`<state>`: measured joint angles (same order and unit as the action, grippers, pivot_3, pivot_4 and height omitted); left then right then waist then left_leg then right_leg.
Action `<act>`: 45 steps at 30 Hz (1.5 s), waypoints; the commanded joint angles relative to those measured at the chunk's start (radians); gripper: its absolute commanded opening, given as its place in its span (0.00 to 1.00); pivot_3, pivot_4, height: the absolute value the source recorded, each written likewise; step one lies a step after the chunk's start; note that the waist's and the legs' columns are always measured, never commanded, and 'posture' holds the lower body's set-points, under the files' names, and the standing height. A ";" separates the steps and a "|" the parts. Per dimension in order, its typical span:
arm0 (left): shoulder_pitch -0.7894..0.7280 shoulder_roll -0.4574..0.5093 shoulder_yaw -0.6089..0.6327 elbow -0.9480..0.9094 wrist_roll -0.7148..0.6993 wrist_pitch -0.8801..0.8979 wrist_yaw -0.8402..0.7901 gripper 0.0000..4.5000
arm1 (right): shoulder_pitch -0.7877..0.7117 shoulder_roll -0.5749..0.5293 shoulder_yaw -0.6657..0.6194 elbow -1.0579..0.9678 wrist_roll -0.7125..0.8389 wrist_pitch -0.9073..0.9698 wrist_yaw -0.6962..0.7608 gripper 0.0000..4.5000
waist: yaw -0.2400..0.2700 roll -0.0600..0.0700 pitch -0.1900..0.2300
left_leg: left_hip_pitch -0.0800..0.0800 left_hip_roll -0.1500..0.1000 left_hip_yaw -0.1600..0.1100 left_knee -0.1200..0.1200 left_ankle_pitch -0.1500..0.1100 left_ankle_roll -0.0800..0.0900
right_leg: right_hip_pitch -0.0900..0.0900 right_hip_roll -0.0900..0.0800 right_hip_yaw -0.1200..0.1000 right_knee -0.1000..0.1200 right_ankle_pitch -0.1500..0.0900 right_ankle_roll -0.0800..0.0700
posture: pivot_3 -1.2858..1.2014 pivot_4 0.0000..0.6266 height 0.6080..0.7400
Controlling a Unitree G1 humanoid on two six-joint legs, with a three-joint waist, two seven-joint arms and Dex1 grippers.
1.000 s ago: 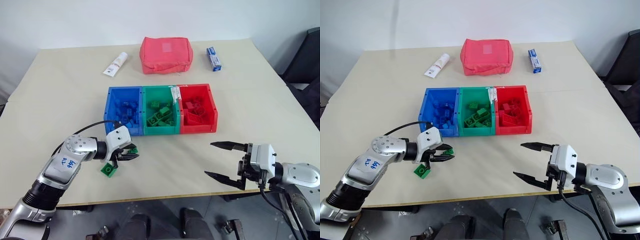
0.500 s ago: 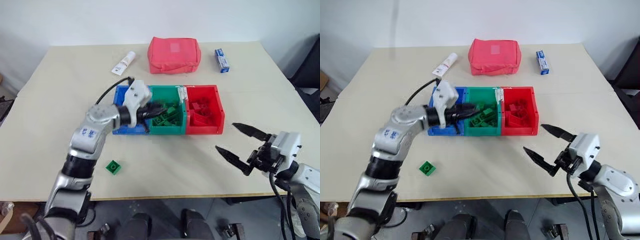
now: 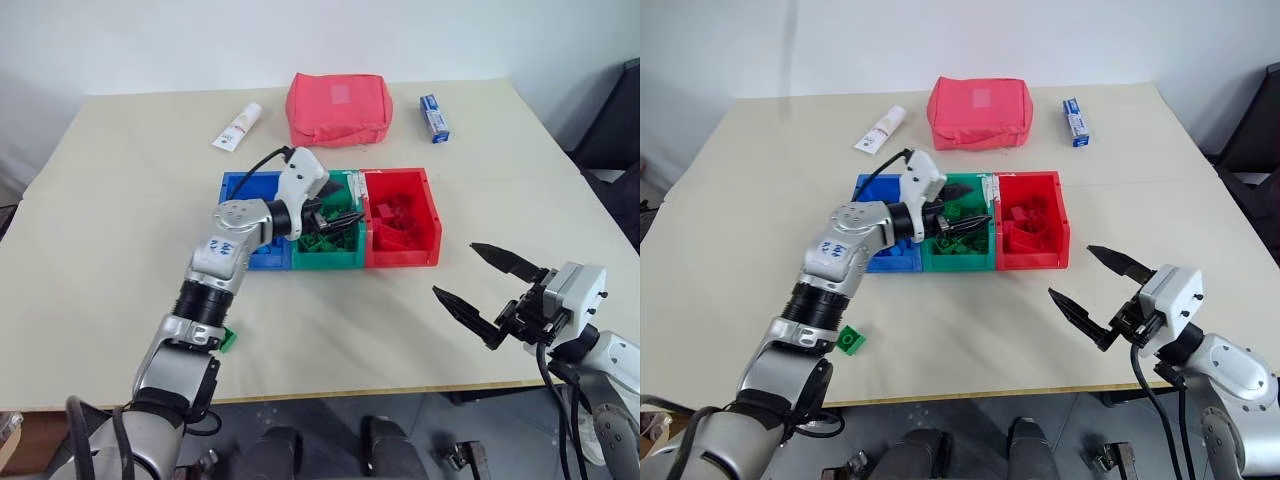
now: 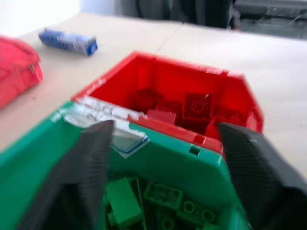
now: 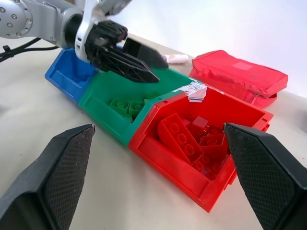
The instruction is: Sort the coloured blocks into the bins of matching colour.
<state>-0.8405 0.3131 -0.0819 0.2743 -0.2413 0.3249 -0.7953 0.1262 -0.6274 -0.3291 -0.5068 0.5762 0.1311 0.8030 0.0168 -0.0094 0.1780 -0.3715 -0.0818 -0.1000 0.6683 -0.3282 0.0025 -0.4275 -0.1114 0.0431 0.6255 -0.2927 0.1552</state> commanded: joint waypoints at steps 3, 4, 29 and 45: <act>0.160 0.189 0.147 -0.127 -0.098 -0.136 -0.195 0.99 | -0.061 -0.050 0.033 0.012 0.024 -0.001 0.095 1.00 | -0.017 0.001 0.000 | 0.000 0.001 0.000 -0.001 0.000 -0.001 | 0.000 0.001 0.000 0.000 0.000 0.000 | 0.52 0.24 1.00; 0.207 0.231 0.184 -0.133 -0.121 -0.151 -0.231 0.99 | -0.074 -0.059 0.048 0.024 0.023 -0.002 0.119 1.00 | -0.020 0.001 0.000 | 0.001 0.001 0.000 -0.002 0.000 -0.001 | 0.000 0.001 0.000 0.000 0.000 0.000 | 0.52 0.24 1.00; 0.888 0.635 0.485 0.037 -0.186 -0.495 -0.720 0.99 | -0.311 -0.088 0.317 0.252 -0.039 -0.089 0.530 1.00 | -0.014 0.000 0.000 | 0.001 0.004 -0.002 -0.004 -0.001 0.000 | 0.002 -0.001 -0.005 -0.004 -0.001 -0.004 | 0.52 0.24 1.00; 0.640 0.540 0.161 0.019 -0.101 -0.587 -0.735 0.99 | -0.219 -0.106 0.273 0.210 -0.046 -0.087 0.477 1.00 | -0.018 0.001 0.000 | 0.001 0.004 -0.001 -0.003 -0.002 -0.001 | 0.001 0.001 -0.004 -0.003 -0.001 -0.004 | 0.52 0.24 1.00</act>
<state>-0.1928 0.8541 0.0916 0.2817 -0.3553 -0.2387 -1.4999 -0.1010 -0.7205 -0.0243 -0.2537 0.5258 0.0478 1.2909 -0.0009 -0.0088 0.1775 -0.3705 -0.0776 -0.1009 0.6649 -0.3298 0.0016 -0.4269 -0.1107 0.0386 0.6222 -0.2936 0.1516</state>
